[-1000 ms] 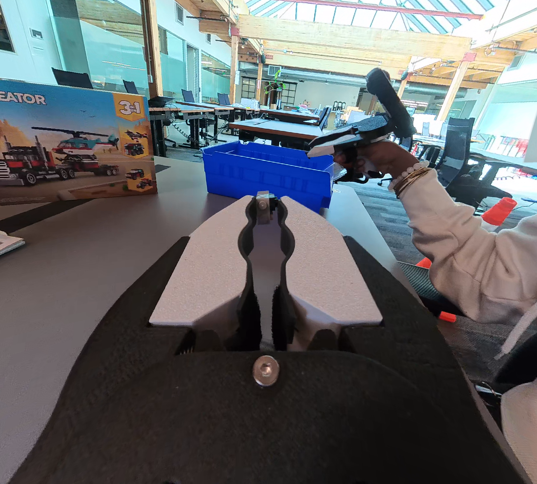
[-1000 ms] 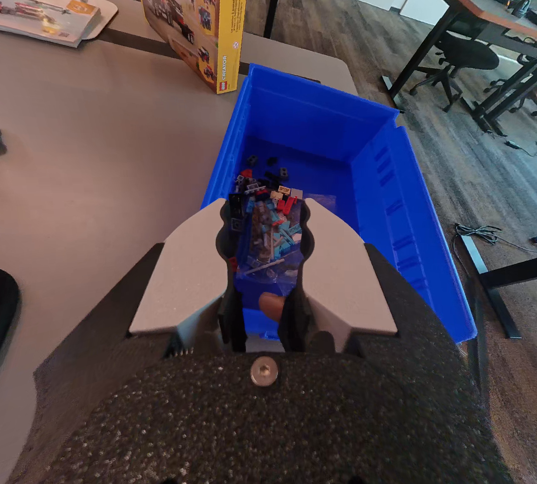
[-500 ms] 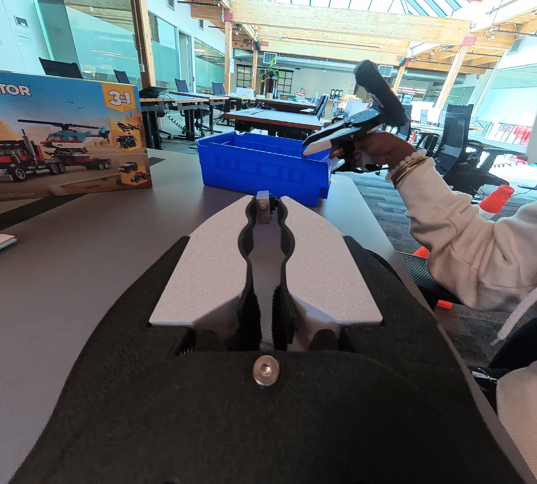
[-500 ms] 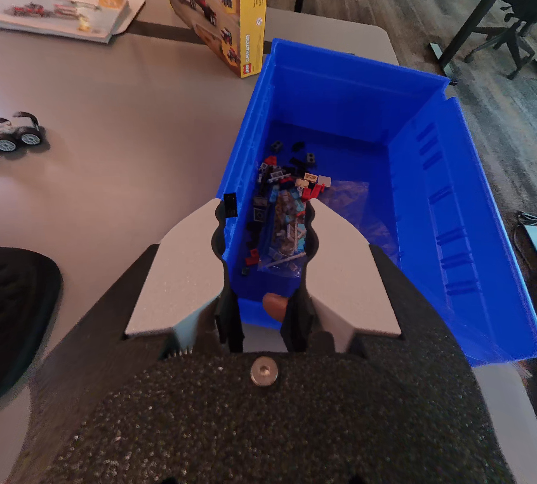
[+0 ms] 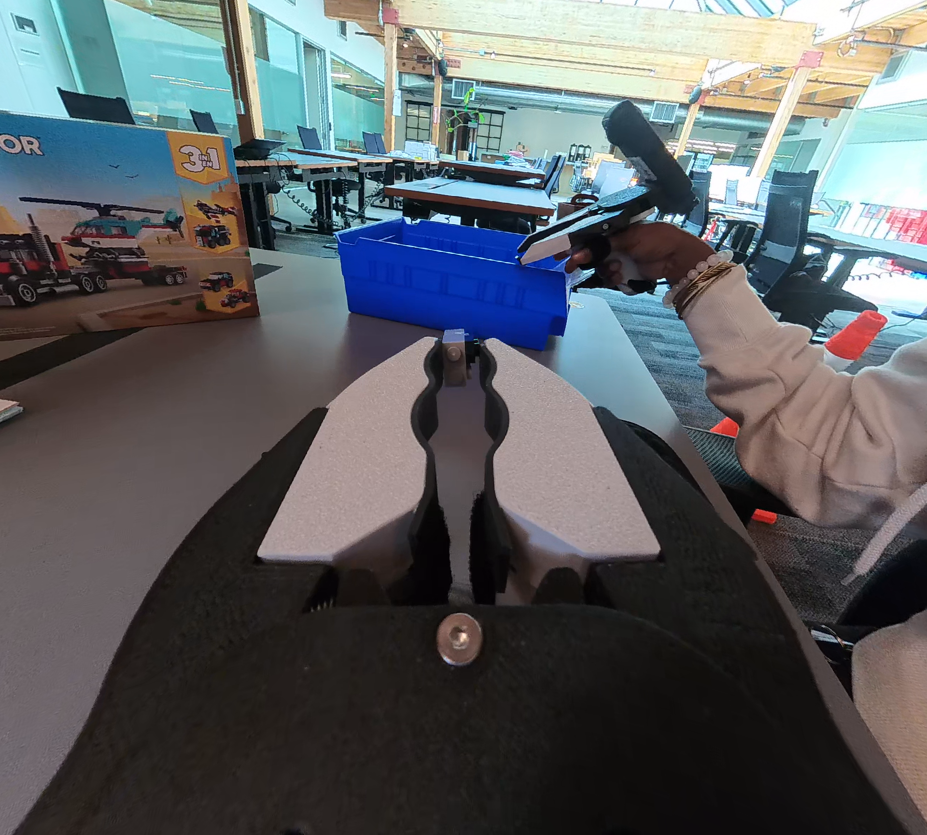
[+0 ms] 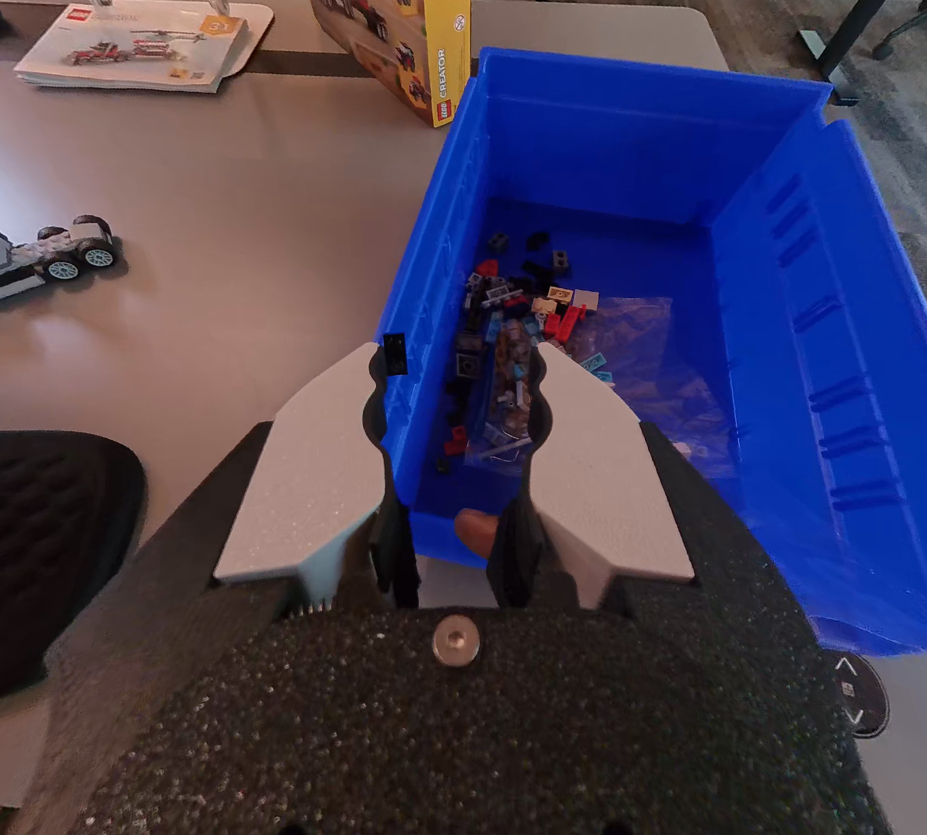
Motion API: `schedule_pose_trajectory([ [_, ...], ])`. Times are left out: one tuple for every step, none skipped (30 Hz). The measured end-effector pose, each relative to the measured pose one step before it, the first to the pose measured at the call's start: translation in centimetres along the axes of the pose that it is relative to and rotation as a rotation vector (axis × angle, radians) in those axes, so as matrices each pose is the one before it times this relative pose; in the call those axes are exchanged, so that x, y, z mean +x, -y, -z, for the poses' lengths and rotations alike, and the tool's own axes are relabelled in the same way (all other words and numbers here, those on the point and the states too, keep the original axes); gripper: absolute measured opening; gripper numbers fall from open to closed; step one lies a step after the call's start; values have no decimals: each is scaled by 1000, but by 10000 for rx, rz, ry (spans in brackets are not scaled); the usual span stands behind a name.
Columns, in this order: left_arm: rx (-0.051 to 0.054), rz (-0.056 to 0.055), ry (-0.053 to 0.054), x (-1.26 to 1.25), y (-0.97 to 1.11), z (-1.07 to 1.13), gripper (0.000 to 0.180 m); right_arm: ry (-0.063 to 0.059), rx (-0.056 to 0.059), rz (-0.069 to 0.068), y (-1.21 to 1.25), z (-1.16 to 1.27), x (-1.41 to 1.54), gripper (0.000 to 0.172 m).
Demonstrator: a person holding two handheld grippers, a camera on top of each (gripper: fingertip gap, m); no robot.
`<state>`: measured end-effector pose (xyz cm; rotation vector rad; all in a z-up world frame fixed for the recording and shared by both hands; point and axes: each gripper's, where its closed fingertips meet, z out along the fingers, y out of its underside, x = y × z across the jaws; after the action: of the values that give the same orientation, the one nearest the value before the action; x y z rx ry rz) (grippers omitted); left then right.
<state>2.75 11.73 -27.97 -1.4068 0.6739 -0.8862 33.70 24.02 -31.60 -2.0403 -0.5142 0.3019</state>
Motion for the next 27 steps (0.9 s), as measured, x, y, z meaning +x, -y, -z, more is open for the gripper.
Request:
schedule_pose_trajectory([
  [-17,-1,-4,6,-33,-10,14,0,4,-47,-33,-16,65,54],
  [-8,-7,-5,12,-13,-11,14,0,-10,-37,-36,8,58,54],
  [-6,-11,-2,19,-11,-16,14,5,-8,-25,-32,5,39,54],
  [-9,-12,-2,4,-14,-10,14,29,16,-24,14,1,-28,54],
  [-15,-11,-3,12,-23,-15,14,85,39,-21,66,-14,-139,54],
  [-19,-12,0,2,-27,-3,14,127,46,-17,82,-52,-230,54],
  [-20,-17,3,0,-29,-11,14,103,20,-8,52,-64,-199,54],
  [-14,-17,3,1,-21,-15,14,29,-28,22,-21,-74,-97,55],
  [-5,-10,-1,15,0,-8,14,-49,-48,42,-60,-76,25,55],
  [1,-3,-2,9,11,4,14,-24,-3,21,-9,-50,13,56],
  [3,-1,1,-6,14,6,14,-6,23,-12,23,-3,26,56],
  [4,2,4,-8,7,5,14,-30,19,-7,29,21,63,57],
  [8,8,-1,-12,12,6,13,-68,58,11,90,56,109,56],
  [8,19,-10,8,13,6,14,-122,95,50,155,84,174,55],
  [7,25,-15,15,1,-6,14,-111,128,71,212,121,138,55],
  [3,21,-8,-2,7,4,14,-79,145,57,238,129,79,54],
  [7,20,-3,-17,13,-4,14,-62,129,53,214,131,48,53],
  [11,23,-4,-4,8,13,14,-91,96,80,190,122,80,52],
  [10,21,-3,-8,17,-1,14,-145,75,154,190,143,131,51],
  [15,26,-6,-12,16,13,14,-146,107,235,268,165,69,50],
  [24,40,-13,-5,39,9,14,-102,186,291,428,206,-95,48],
  [44,73,-33,14,49,3,13,-35,328,406,727,263,-315,46],
  [96,167,-81,44,107,28,13,90,561,599,1166,308,-725,45],
  [180,335,-149,85,214,29,13,272,775,795,1576,314,-1227,44],
  [275,533,-254,163,338,67,13,388,863,933,1820,221,-1607,44],
  [340,706,-418,307,420,68,13,474,820,1024,1893,45,-1872,44],
  [338,836,-578,461,408,76,13,566,762,1053,1934,-168,-2066,42],
])
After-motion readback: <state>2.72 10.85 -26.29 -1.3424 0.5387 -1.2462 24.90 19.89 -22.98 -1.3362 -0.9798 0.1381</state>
